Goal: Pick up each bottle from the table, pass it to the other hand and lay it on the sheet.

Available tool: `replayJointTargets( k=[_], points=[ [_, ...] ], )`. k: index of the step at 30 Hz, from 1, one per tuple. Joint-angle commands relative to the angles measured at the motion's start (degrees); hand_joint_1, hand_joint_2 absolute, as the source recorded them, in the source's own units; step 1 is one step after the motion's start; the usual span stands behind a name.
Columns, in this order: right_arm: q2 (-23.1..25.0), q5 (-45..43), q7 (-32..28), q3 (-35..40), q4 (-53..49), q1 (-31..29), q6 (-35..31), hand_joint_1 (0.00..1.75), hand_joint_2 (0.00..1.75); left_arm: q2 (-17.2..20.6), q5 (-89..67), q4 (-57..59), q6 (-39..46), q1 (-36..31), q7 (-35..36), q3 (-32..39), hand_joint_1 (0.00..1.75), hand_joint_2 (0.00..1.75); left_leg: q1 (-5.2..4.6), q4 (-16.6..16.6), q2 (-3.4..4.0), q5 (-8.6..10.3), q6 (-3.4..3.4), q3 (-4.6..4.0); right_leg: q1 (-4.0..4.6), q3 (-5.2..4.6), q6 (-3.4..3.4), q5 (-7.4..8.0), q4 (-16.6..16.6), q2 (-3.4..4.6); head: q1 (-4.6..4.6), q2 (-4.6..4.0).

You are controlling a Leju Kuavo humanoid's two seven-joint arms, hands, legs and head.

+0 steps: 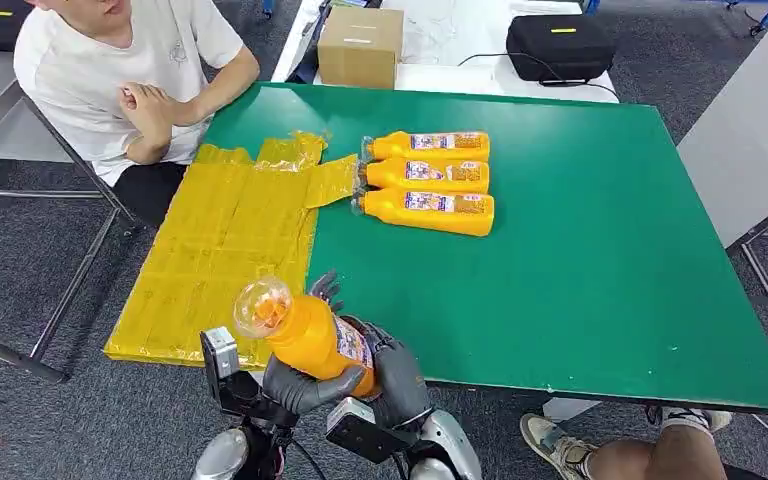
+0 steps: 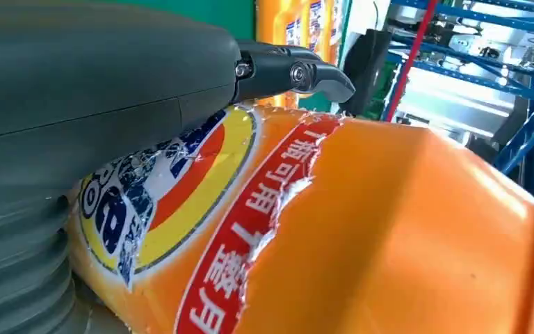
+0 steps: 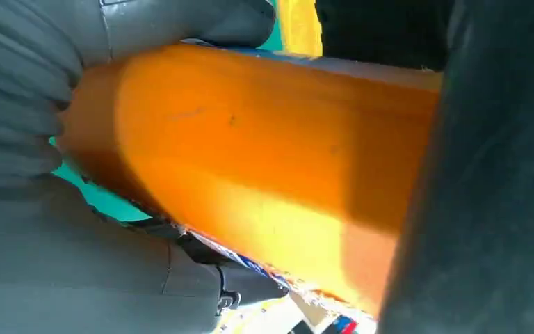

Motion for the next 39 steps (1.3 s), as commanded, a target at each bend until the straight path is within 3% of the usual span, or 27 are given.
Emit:
replayJointTargets(
  k=[1,14,15,19,22,24,27,30,36,39],
  points=[
    [-0.9,1.5,1.6,5.5,6.8,-2.6,2.2,0.0,1.75,-1.0,-0.8,0.6,-2.6,-3.8,-0.9,0.4,1.75,1.75,0.03,0.0,-0.09,-0.1,-0.06,0.31,0.03,0.34,-0.08,-0.13,0.0,-0.09,0.0,0.0],
    [-0.8,1.5,2.2,4.9,6.2,-2.2,2.4,0.0,1.75,-1.3,-0.7,0.6,-2.5,-3.6,-1.1,1.3,1.75,1.75,0.02,0.0,-0.08,-0.02,-0.03,0.11,0.03,0.12,-0.04,-0.05,0.0,-0.09,0.0,0.0],
    [-0.8,1.2,2.1,4.6,6.0,-1.9,2.3,0.0,0.0,-1.5,0.9,0.9,-3.4,-3.5,-0.9,1.8,1.75,1.75,0.04,0.0,-0.11,-0.1,-0.06,0.27,0.04,0.3,-0.08,-0.14,0.0,-0.12,0.0,0.0],
    [-1.6,0.9,2.1,4.1,5.6,-1.0,2.0,0.0,0.0,-0.9,9.8,2.1,-10.1,-2.9,2.9,3.1,1.75,1.75,0.03,-0.1,-0.11,-0.06,-0.04,0.22,0.03,0.24,-0.06,-0.09,-0.1,-0.12,0.0,0.0],
    [-2.1,-0.6,0.9,2.5,4.3,0.5,1.5,0.0,0.0,-0.3,9.2,1.5,-9.1,-2.7,2.3,4.4,1.75,1.75,0.02,-0.1,-0.13,-0.05,-0.04,0.22,0.02,0.25,-0.05,-0.09,-0.1,-0.14,0.0,0.0],
    [-2.1,-0.8,0.1,2.1,3.5,1.2,0.0,0.0,0.0,-0.1,4.4,0.6,-3.3,-3.3,1.7,6.2,1.75,1.75,0.05,-0.1,-0.17,-0.09,-0.05,0.32,0.05,0.35,-0.07,-0.15,-0.1,-0.19,-0.02,0.0],
    [-2.5,-1.4,-1.2,2.8,1.1,2.2,-1.4,0.0,0.0,0.9,-15.0,2.2,14.3,-7.2,-1.1,10.5,1.75,1.75,0.04,0.0,-0.13,-0.02,-0.04,0.13,0.04,0.14,-0.06,-0.07,-0.1,-0.14,-0.02,0.0],
    [-2.7,-2.3,-1.8,3.1,-0.1,2.2,-1.3,0.0,0.0,2.2,-23.5,6.2,21.0,-10.7,-2.1,15.5,1.75,1.75,0.05,-0.1,-0.14,-0.05,-0.08,0.26,0.06,0.29,-0.1,-0.1,0.0,-0.15,0.0,0.0],
    [-2.6,-4.0,-3.1,2.4,1.6,1.6,-0.8,0.0,0.0,4.6,-39.5,11.0,28.4,-13.3,-1.9,19.2,1.75,1.75,0.05,-0.1,-0.04,-0.04,-0.1,0.34,0.06,0.32,-0.11,-0.08,0.0,-0.04,0.0,0.0],
    [-2.6,-4.0,-3.1,2.4,1.6,1.6,-0.8,0.0,0.0,4.6,-39.5,11.0,28.4,-13.3,-1.9,19.2,1.75,1.75,0.06,-0.1,0.05,-0.04,-0.05,0.3,0.05,0.3,-0.08,-0.06,-0.1,0.05,0.0,0.0]
  ],
)
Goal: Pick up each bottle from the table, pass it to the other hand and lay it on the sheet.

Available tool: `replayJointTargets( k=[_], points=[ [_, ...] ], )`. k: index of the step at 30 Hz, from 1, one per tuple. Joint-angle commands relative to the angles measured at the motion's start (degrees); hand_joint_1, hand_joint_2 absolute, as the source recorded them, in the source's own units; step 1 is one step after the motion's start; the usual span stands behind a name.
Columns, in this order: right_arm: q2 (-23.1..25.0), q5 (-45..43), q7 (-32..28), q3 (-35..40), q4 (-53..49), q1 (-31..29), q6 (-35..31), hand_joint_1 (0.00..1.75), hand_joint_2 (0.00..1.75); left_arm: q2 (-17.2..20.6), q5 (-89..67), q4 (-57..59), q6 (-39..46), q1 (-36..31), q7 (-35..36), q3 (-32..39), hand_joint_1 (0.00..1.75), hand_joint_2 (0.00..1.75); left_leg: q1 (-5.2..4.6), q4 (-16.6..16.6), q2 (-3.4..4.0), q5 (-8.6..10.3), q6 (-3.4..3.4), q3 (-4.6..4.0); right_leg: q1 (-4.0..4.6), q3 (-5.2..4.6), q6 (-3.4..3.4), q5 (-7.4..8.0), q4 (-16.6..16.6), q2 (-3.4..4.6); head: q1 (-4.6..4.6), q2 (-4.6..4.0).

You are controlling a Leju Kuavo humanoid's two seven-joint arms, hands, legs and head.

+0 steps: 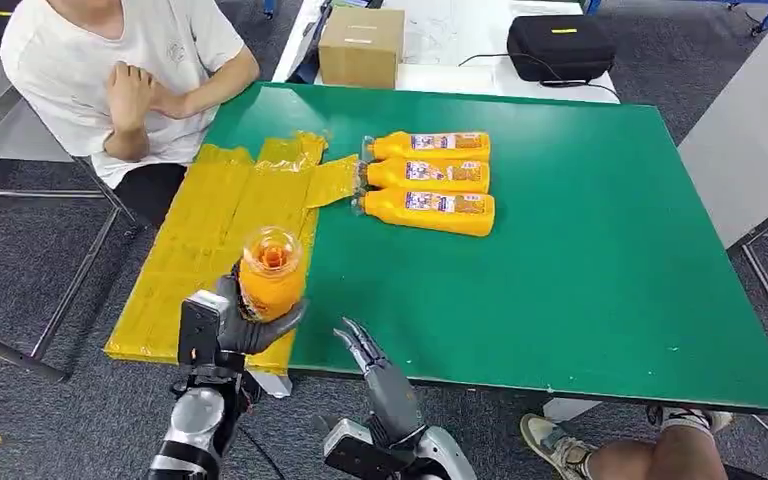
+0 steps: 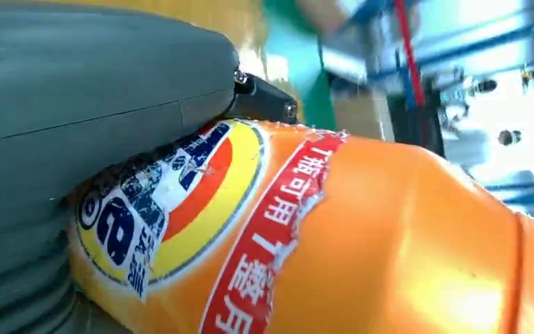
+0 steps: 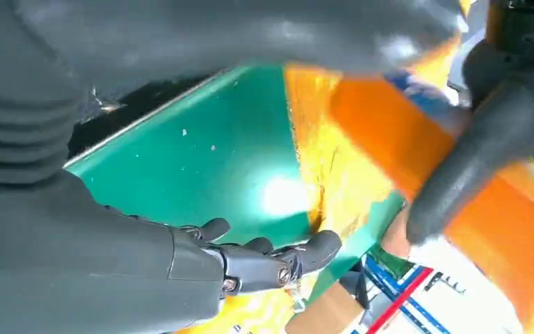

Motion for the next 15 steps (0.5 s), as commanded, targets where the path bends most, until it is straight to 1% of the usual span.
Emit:
replayJointTargets(
  k=[1,3,5,6,7,8,11,12,14,15],
  points=[
    [-1.6,-1.1,-1.0,0.7,1.2,-0.7,0.6,0.0,0.0,3.1,-7.4,8.6,3.3,-5.7,-0.1,5.1,1.75,1.75,0.0,-0.1,0.04,-0.07,-0.03,0.24,0.0,0.22,-0.05,-0.06,-0.1,0.04,0.0,0.0],
    [-1.6,-1.1,-1.0,0.7,1.2,-0.7,0.6,0.0,0.0,3.1,-7.4,8.6,3.3,-5.7,-0.1,5.1,1.75,1.75,0.01,-0.1,0.01,-0.12,-0.04,0.32,0.01,0.32,-0.07,-0.11,-0.1,0.01,0.0,0.0],
    [-1.6,-1.1,-1.0,0.7,1.2,-0.7,0.6,0.0,0.0,3.0,-7.6,8.6,3.3,-5.7,-0.2,5.0,1.75,1.75,-0.02,-0.1,-0.03,-0.05,-0.03,0.17,-0.02,0.18,-0.04,-0.06,0.0,-0.03,0.0,0.0],
    [-1.6,-1.1,-1.0,0.7,1.2,-0.7,0.6,0.0,0.0,3.0,-7.6,8.6,3.3,-5.7,-0.2,5.0,1.75,1.75,0.0,-0.1,-0.04,-0.11,-0.05,0.3,0.0,0.31,-0.07,-0.11,-0.1,-0.03,0.02,0.0],
    [-1.6,-1.1,-1.0,0.7,1.2,-0.7,0.6,0.0,0.0,3.0,-7.6,8.6,3.3,-5.7,-0.2,5.0,1.75,1.75,-0.01,-0.1,-0.02,-0.09,-0.04,0.22,-0.01,0.24,-0.06,-0.08,0.0,-0.01,0.02,0.0],
    [-1.6,-1.1,-1.2,0.7,1.3,-0.8,0.9,0.0,0.0,3.5,-10.6,9.2,4.9,-5.9,0.6,4.5,1.75,1.75,0.01,0.0,0.01,-0.15,-0.07,0.36,0.02,0.37,-0.09,-0.13,-0.1,0.02,0.0,0.0],
    [-1.7,-1.5,-1.6,0.4,1.9,-1.2,1.4,0.0,0.0,4.6,-13.4,12.4,5.0,-7.5,0.9,4.5,1.75,1.75,-0.02,-0.1,-0.02,-0.03,-0.03,0.06,-0.02,0.06,-0.03,-0.01,-0.1,-0.02,0.0,0.0],
    [-1.6,-1.7,-1.8,0.2,2.2,-1.4,1.6,0.0,0.0,5.5,-16.6,14.3,6.9,-8.4,0.9,3.9,1.75,1.75,0.01,-0.1,-0.04,-0.09,-0.07,0.26,0.02,0.27,-0.08,-0.08,-0.1,-0.04,0.0,0.0],
    [-1.8,-2.0,-2.4,-0.1,2.6,-1.8,2.1,0.0,0.0,7.5,-22.5,18.9,8.9,-10.5,2.8,3.0,1.75,1.75,-0.02,-0.1,-0.03,-0.04,-0.06,0.18,-0.01,0.18,-0.06,-0.04,-0.1,-0.03,-0.02,0.0],
    [-1.9,-2.1,-2.7,-0.2,2.7,-2.0,2.4,0.0,0.0,8.5,-24.9,22.3,9.3,-12.0,3.7,2.9,1.75,1.75,0.0,-0.1,-0.04,-0.09,-0.09,0.35,0.01,0.34,-0.1,-0.09,-0.1,-0.04,0.0,0.0]
  ],
)
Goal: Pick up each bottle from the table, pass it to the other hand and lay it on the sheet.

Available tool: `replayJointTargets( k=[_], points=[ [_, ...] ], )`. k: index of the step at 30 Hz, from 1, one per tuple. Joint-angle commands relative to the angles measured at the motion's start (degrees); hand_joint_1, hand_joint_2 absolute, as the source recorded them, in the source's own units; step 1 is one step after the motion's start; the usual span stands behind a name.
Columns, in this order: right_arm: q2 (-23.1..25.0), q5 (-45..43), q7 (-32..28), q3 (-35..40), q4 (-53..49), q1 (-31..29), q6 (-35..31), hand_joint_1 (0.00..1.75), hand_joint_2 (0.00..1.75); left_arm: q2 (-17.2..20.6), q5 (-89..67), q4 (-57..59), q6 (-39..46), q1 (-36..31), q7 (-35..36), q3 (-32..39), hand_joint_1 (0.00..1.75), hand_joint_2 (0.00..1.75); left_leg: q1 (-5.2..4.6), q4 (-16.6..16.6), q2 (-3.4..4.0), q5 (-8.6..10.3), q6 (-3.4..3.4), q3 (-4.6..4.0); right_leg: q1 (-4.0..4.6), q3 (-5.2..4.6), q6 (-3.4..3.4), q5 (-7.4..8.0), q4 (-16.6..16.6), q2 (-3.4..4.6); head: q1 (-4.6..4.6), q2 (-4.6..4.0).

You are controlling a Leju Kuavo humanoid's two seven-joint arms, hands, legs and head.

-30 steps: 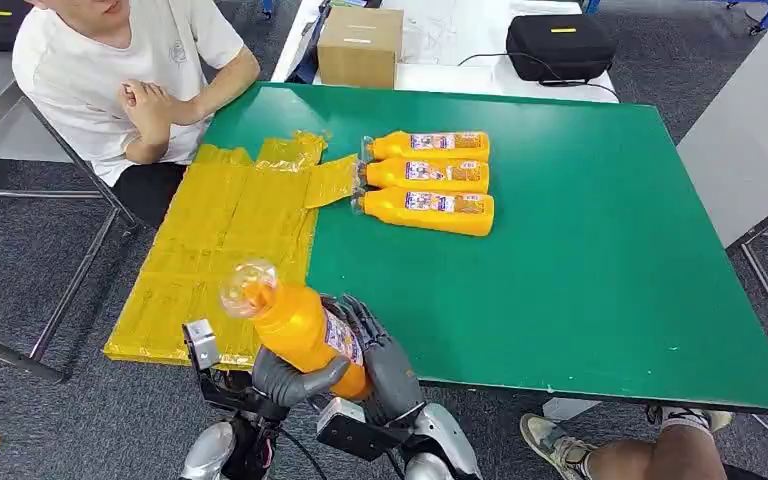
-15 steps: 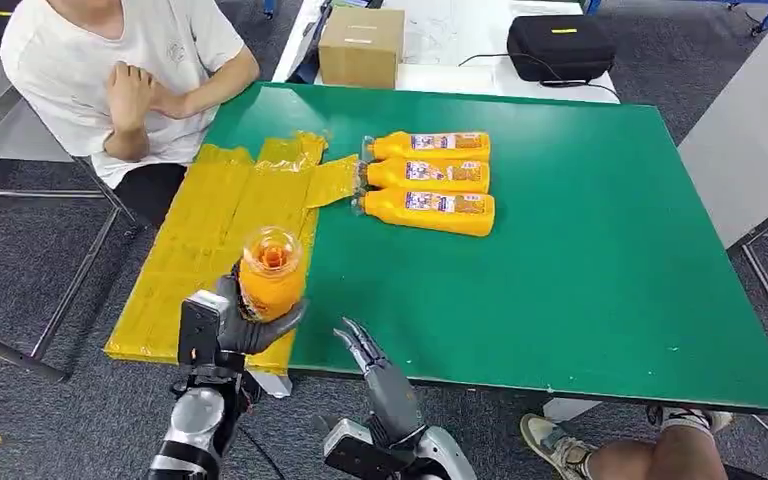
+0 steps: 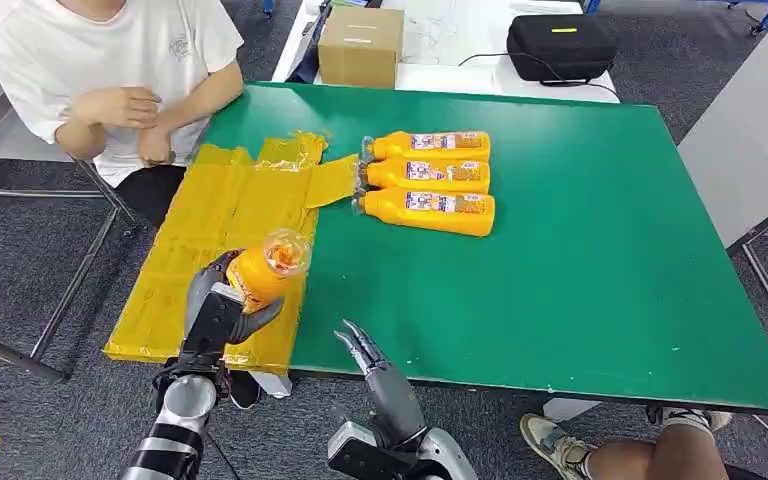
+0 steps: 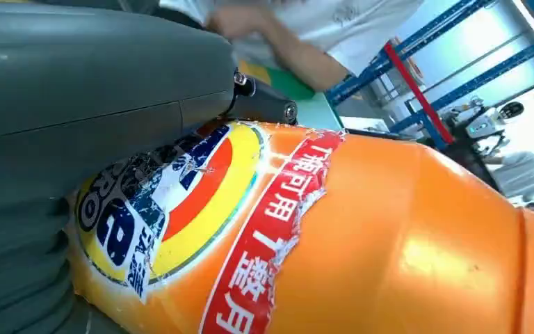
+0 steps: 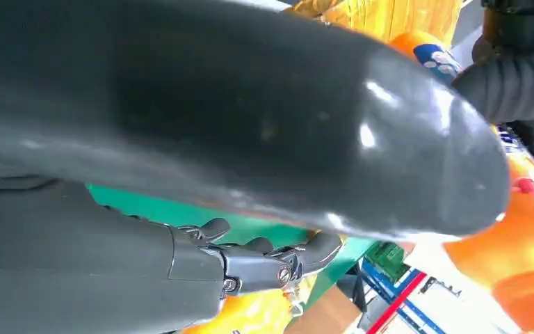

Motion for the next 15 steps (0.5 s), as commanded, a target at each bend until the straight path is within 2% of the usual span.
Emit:
replayJointTargets(
  k=[1,2,7,8,11,14,15],
  points=[
    [-1.7,-1.0,-1.7,-0.3,2.8,-2.2,1.9,0.0,0.0,6.6,-12.9,19.7,4.1,-9.9,3.5,-0.2,1.75,1.75,0.02,-0.1,-0.02,-0.01,-0.06,0.28,0.03,0.27,-0.08,-0.03,-0.1,-0.02,0.02,0.0],
    [-1.7,-1.2,-2.0,-0.5,2.8,-2.3,2.2,0.0,0.0,7.5,-16.7,23.5,6.4,-11.5,4.0,-0.7,1.75,1.75,0.0,-0.1,-0.02,0.01,-0.05,0.25,0.0,0.23,-0.07,-0.02,-0.1,-0.02,0.02,0.0],
    [-1.9,-1.3,-2.3,-0.3,3.4,-3.2,3.7,0.0,0.0,9.6,-25.7,34.7,3.9,-17.0,7.7,-3.4,1.75,1.75,0.02,-0.1,-0.04,0.0,-0.05,0.3,0.02,0.29,-0.08,-0.05,-0.1,-0.04,0.02,0.0],
    [-2.0,-1.2,-2.5,-0.2,3.6,-3.5,3.9,0.0,0.0,10.5,-30.7,36.7,4.8,-18.3,8.8,-6.6,1.75,1.75,0.01,-0.1,-0.05,0.04,-0.02,0.2,0.01,0.2,-0.05,-0.02,0.0,-0.05,0.04,0.0],
    [-1.9,-1.4,-2.8,-0.3,4.6,-4.1,4.5,0.0,0.0,9.7,-33.2,41.9,0.1,-22.2,11.2,-7.9,1.75,1.75,0.04,-0.1,-0.02,-0.06,-0.06,0.51,0.04,0.52,-0.11,-0.1,-0.1,-0.01,0.02,0.0],
    [-1.7,-1.5,-3.2,-0.3,5.4,-4.4,4.8,0.0,0.0,9.1,-36.7,44.0,-2.4,-24.9,14.1,-9.9,1.75,1.75,0.02,0.0,-0.08,0.05,-0.03,0.2,0.02,0.23,-0.05,-0.01,0.0,-0.08,0.02,0.0],
    [-1.5,-1.7,-3.3,-0.5,5.9,-4.4,4.8,0.0,0.0,8.4,-36.2,44.7,-4.0,-25.8,14.9,-9.2,1.75,1.75,0.04,0.0,-0.08,0.0,-0.06,0.37,0.04,0.39,-0.09,-0.06,0.0,-0.08,0.02,0.0]
  ],
)
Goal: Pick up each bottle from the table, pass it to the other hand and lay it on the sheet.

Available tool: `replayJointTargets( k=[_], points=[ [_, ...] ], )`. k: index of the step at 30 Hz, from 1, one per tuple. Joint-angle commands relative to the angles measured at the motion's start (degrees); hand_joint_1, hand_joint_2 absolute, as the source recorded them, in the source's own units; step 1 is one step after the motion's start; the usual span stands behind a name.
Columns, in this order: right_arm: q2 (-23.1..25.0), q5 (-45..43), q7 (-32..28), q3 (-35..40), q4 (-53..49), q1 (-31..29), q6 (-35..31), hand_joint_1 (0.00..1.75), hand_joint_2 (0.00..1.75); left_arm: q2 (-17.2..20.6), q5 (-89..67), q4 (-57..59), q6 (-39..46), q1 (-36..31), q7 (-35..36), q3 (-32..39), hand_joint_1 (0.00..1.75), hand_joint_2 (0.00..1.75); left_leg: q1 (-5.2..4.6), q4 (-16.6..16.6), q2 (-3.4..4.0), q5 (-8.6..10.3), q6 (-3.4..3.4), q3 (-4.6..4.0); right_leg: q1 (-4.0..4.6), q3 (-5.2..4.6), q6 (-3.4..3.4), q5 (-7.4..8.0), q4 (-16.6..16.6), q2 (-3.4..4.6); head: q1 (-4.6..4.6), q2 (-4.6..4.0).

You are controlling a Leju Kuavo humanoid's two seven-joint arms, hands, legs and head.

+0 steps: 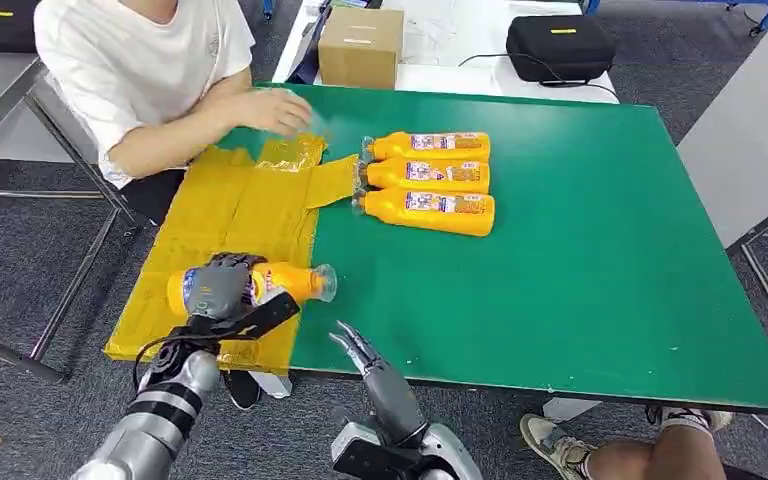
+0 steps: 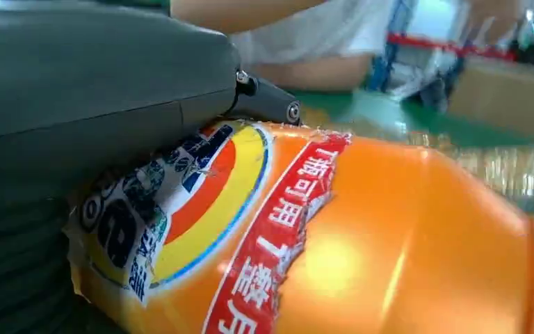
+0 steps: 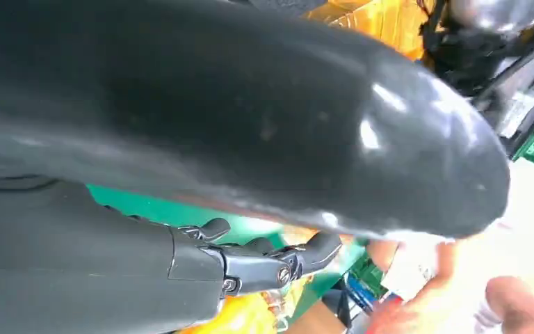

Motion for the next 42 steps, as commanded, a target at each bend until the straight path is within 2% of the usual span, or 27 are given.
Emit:
replayJointTargets(
  k=[1,6,7,8,10,13,15,23,25,28,36,37,39,42],
  points=[
    [-0.6,-0.6,-1.2,-0.2,5.6,-3.1,0.8,0.0,0.0,0.7,-4.3,19.2,-8.2,-11.9,5.8,-5.4,1.75,1.75,0.04,0.0,-0.06,-0.04,-0.06,0.28,0.04,0.29,-0.08,-0.06,0.0,-0.06,0.0,0.0],
    [-0.5,-0.7,-1.3,-0.3,6.0,-3.2,0.4,0.0,0.0,0.1,-2.5,19.8,-9.7,-12.5,6.6,-3.7,1.75,1.75,0.01,-0.1,0.0,-0.02,-0.05,0.45,0.02,0.46,-0.07,-0.03,0.0,0.03,0.0,0.0],
    [-0.4,-0.7,-1.3,-0.3,6.2,-3.2,0.3,0.0,0.0,-0.1,-2.2,19.8,-10.0,-12.8,6.8,-3.3,1.24,1.75,0.03,-0.1,0.02,-0.04,-0.07,0.55,0.04,0.55,-0.1,-0.03,0.0,0.05,0.0,0.0],
    [-0.3,-0.9,-1.4,-0.4,6.6,-3.2,0.1,0.0,0.0,-0.6,-1.4,20.0,-11.1,-13.3,7.4,-2.5,0.42,1.75,0.05,-0.1,0.0,-0.03,-0.09,0.57,0.06,0.58,-0.11,-0.04,0.0,0.03,0.0,0.0],
    [-0.1,-1.1,-1.4,-0.4,7.6,-3.5,-0.5,0.0,0.0,-1.5,-0.6,21.3,-15.3,-14.7,8.2,-1.9,0.0,1.75,0.03,0.0,-0.06,0.03,-0.11,0.51,0.04,0.53,-0.09,-0.03,0.0,-0.03,0.0,0.0],
    [0.3,-1.7,-2.4,-0.5,9.8,-4.4,-1.5,0.0,0.0,-2.1,-0.5,22.5,-19.5,-16.2,9.4,-2.3,0.0,1.75,0.04,0.0,0.0,0.07,-0.13,0.55,0.05,0.55,-0.13,0.03,0.0,0.03,0.0,0.0],
    [0.8,-1.7,-4.1,-0.1,11.6,-5.1,-3.9,0.0,0.0,-4.0,4.9,23.0,-22.1,-17.1,9.5,2.4,0.0,1.75,0.04,0.0,-0.05,0.07,-0.13,0.53,0.05,0.55,-0.14,0.04,0.0,-0.03,0.0,0.0],
    [1.1,-1.8,-4.3,0.0,12.4,-5.4,-4.2,0.0,0.0,-4.0,5.0,22.9,-22.3,-17.2,9.5,2.2,0.0,1.75,0.02,-0.1,-0.08,0.13,-0.07,0.58,0.02,0.66,-0.15,0.04,-0.1,-0.05,-0.02,0.0],
    [1.2,-2.4,-4.4,0.1,13.0,-5.5,-4.2,0.0,0.0,-4.5,8.5,22.6,-23.5,-17.4,7.8,5.0,0.0,1.75,0.02,-0.1,-0.05,0.11,-0.08,0.6,0.03,0.66,-0.14,0.01,-0.1,-0.01,0.0,0.0],
    [1.5,-3.1,-5.4,0.1,14.9,-5.9,-5.5,0.0,0.0,-6.6,19.4,20.8,-29.2,-18.2,0.7,12.5,0.0,1.75,0.03,0.0,-0.08,0.12,-0.06,0.55,0.03,0.62,-0.11,0.02,-0.1,-0.03,0.0,0.0],
    [1.6,-3.6,-5.9,0.1,15.9,-6.2,-6.2,0.0,0.0,-7.3,23.2,19.7,-31.2,-18.5,-0.8,14.4,0.0,1.75,0.02,0.0,-0.11,0.13,-0.06,0.54,0.02,0.61,-0.11,0.01,0.0,-0.07,-0.02,0.0],
    [0.2,-3.5,-5.1,0.3,13.2,-3.5,-8.8,0.0,0.0,-9.8,42.8,-13.7,-21.8,-6.6,-9.5,5.5,0.0,1.75,0.02,0.0,-0.15,0.15,-0.04,0.46,0.03,0.55,-0.08,0.03,0.0,-0.1,0.0,0.0],
    [-0.3,-3.1,-4.7,0.3,11.8,-2.8,-9.0,0.0,0.0,-9.6,48.7,-22.1,-23.1,-3.2,-9.3,4.0,0.0,1.75,0.03,0.0,-0.06,0.09,-0.05,0.4,0.04,0.47,-0.08,0.01,0.0,-0.04,0.02,0.0],
    [-1.4,-2.8,-3.8,0.0,9.7,-1.5,-9.7,0.0,0.0,-7.2,59.7,-34.3,-25.8,1.5,-5.6,-0.3,0.0,1.75,0.0,0.0,0.06,0.06,-0.04,0.29,0.01,0.31,-0.02,0.03,0.0,0.05,0.0,0.0]
  ],
)
